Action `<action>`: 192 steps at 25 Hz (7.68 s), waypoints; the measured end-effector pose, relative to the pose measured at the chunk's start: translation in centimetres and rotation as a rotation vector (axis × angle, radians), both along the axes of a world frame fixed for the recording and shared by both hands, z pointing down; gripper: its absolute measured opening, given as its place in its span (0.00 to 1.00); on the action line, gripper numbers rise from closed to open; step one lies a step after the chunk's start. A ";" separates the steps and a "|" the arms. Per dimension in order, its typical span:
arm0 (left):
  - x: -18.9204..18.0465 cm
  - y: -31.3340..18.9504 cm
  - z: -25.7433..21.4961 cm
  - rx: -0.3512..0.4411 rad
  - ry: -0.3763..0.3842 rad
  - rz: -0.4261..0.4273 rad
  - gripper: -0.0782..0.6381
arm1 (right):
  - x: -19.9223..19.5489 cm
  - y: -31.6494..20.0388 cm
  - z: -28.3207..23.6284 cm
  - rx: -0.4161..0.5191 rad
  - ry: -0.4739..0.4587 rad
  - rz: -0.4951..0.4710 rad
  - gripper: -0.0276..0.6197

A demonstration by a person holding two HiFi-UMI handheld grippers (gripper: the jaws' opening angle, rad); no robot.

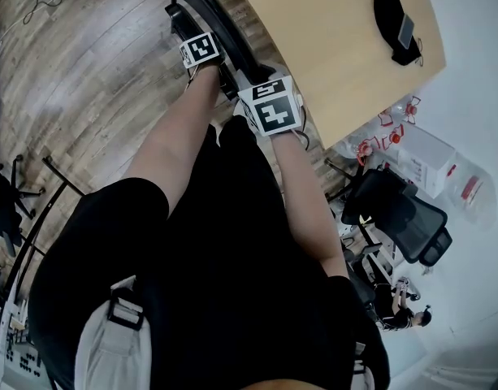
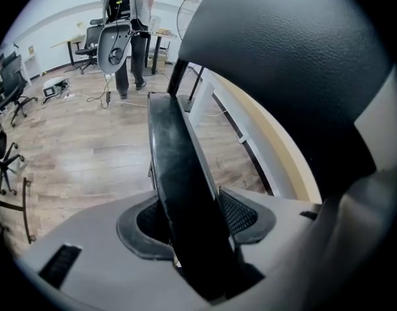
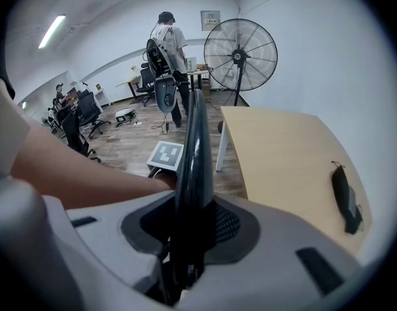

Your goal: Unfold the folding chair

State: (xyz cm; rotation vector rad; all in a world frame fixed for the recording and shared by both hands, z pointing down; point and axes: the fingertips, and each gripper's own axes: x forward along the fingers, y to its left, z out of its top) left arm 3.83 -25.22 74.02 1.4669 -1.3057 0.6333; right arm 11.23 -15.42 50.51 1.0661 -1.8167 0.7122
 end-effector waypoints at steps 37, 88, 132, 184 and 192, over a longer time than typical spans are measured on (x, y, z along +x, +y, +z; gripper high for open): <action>-5.6 3.2 -0.3 0.042 0.123 0.014 0.39 | -1.4 1.0 -0.1 0.029 -0.076 -0.151 0.23; -29.7 14.7 12.3 -0.009 0.460 -0.015 0.44 | -8.1 3.8 6.8 -0.046 -0.071 -0.019 0.23; -40.2 19.4 27.1 0.025 0.592 -0.039 0.49 | -6.9 2.7 16.3 -0.088 -0.024 0.018 0.27; -46.8 23.2 9.2 0.274 0.278 -0.053 0.58 | -13.1 2.6 6.5 0.319 -0.116 -0.191 0.49; -40.8 23.7 -7.0 0.462 0.184 -0.001 0.58 | -16.1 4.8 -0.9 0.413 -0.321 -0.364 0.49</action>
